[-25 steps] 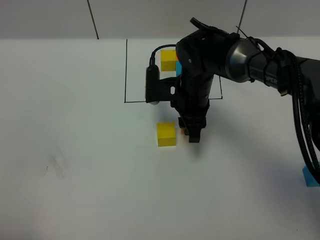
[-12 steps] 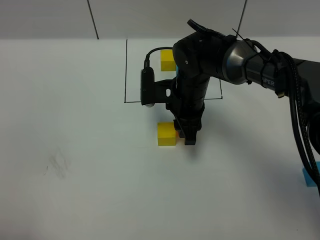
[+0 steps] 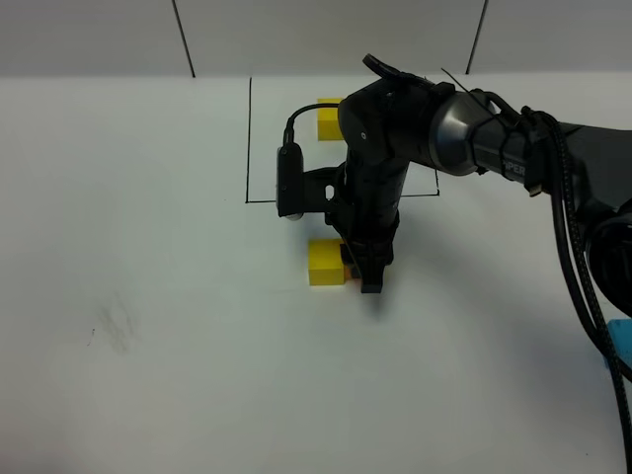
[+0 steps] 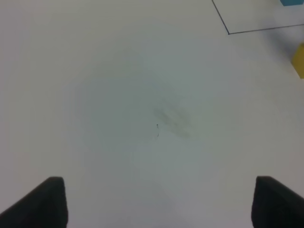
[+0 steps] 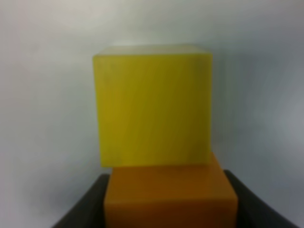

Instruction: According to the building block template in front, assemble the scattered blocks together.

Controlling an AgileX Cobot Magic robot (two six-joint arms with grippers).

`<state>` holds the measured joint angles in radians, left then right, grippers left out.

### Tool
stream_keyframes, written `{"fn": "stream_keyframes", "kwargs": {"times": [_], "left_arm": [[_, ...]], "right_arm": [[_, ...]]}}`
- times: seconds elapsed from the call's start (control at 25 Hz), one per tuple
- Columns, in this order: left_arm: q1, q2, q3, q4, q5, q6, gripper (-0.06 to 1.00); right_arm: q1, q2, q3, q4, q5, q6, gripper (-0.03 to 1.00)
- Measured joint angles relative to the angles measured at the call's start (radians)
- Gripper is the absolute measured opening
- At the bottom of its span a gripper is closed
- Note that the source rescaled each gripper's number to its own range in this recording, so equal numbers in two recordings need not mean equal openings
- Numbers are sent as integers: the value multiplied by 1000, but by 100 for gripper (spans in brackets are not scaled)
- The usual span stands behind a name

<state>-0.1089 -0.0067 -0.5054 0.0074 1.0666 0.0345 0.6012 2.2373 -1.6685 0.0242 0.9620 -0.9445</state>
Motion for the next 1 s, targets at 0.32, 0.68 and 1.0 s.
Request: {"fn": "stream_keyframes", "kwargs": {"times": [0.32, 0.68, 1.0], "left_arm": [[0, 0, 0, 0, 0, 0, 66], [0, 0, 0, 0, 0, 0, 66], [0, 0, 0, 0, 0, 0, 66]], "right_arm": [[0, 29, 0, 9, -24, -11, 27], [0, 28, -7, 16, -1, 44, 44], [-21, -120, -8, -118, 100, 458, 98]]}}
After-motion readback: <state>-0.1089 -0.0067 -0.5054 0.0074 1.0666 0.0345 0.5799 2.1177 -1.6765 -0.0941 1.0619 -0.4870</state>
